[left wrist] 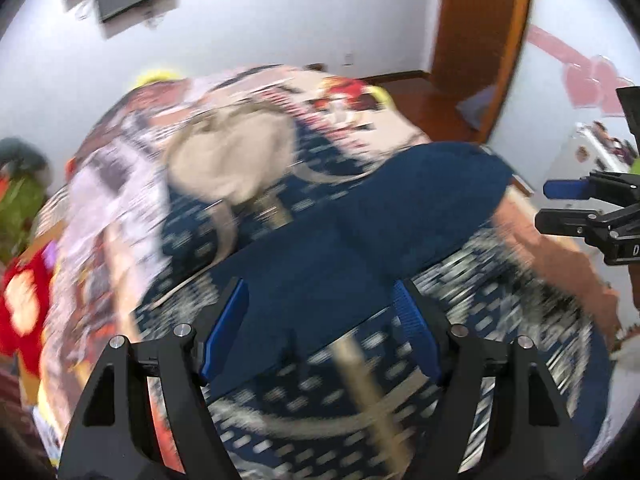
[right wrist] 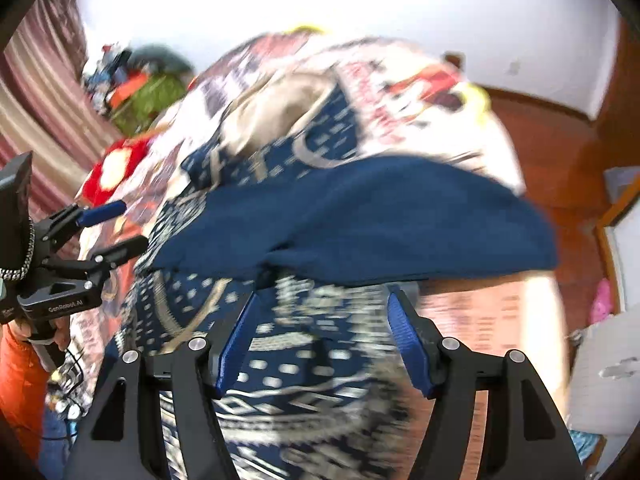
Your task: Fold large clothes
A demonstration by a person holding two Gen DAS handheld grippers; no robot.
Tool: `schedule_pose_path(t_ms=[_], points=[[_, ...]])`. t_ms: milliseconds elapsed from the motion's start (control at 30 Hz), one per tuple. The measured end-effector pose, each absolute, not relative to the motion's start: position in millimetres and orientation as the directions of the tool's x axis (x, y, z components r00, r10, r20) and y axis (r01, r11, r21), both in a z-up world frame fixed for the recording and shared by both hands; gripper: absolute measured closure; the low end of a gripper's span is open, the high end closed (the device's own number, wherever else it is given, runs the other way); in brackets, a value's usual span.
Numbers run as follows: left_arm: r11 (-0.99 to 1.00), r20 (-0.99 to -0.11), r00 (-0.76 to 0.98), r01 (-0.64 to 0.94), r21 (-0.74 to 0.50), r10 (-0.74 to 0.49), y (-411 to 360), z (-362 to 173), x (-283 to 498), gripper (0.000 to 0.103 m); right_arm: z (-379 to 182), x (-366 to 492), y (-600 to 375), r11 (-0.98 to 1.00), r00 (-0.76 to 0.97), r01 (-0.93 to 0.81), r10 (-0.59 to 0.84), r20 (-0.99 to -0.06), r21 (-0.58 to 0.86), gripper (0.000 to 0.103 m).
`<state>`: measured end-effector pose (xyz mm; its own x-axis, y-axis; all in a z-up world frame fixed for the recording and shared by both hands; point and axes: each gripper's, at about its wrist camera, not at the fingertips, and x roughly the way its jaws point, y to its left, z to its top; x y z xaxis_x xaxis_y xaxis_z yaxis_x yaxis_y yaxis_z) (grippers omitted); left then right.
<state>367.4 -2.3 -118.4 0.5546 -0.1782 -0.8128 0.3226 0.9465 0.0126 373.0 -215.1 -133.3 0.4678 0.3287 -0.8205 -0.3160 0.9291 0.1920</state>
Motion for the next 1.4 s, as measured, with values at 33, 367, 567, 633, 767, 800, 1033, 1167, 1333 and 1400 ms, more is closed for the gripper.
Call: schedule_pose_path(t_ms=[33,367,567,633,767,800,1033,1167,1333,1400], points=[[0.94,-0.815,0.546,0.342,0.007,-0.193,-14.7,-119.0,372.2,0.028,-127.8,371.7,-228.2,0.939,0.497,-0.301,0.305,-0.813,0.168,0.037],[0.837,-0.888,0.361,0.546,-0.045,-0.283,-180.3,-167.9,436.2,0.028,-106.3,346.1,-342.8,0.995,0.667,-0.104,0.067,-0.742,-0.004,0.032],[0.764,-0.901,0.39,0.635,0.117,-0.187,-246.8,-197.6,446.4,0.029,-116.1,343.3,-386.1,0.999,0.667,-0.011,0.043,-0.743,0.048,0.031],[0.76,-0.898,0.408,0.633,0.145,-0.168,-254.5,-202.0,451.1,0.046,-121.4,345.0,-391.7,0.998,0.66,0.0,0.047,-0.75,0.063,0.031],[0.774,-0.895,0.406,0.621,0.124,-0.183,-257.3,-202.6,456.8,0.09,-128.8,349.4,-393.8,0.997,0.651,0.0,0.063,-0.756,0.083,0.031],[0.777,-0.892,0.41,0.617,0.121,-0.187,-256.1,-201.5,457.5,0.097,-129.6,350.0,-392.3,0.996,0.651,-0.001,0.064,-0.756,0.084,0.031],[0.846,-0.853,0.458,0.532,0.039,-0.249,-211.2,-166.8,463.2,0.099,-129.1,354.4,-383.3,0.992,0.657,-0.01,0.101,-0.747,0.125,0.031],[0.882,-0.81,0.516,0.471,-0.002,-0.278,-159.9,-127.4,456.9,0.099,-127.9,358.5,-372.3,0.989,0.652,-0.033,0.128,-0.748,0.141,0.031],[0.927,-0.785,0.562,0.372,-0.041,-0.26,-76.5,-98.4,436.8,0.1,-126.2,364.6,-347.3,0.986,0.646,-0.083,0.165,-0.746,0.147,0.031],[0.941,-0.786,0.564,0.333,-0.063,-0.253,-45.8,-96.6,426.0,0.1,-124.5,365.9,-333.6,0.983,0.643,-0.112,0.181,-0.744,0.143,0.031]])
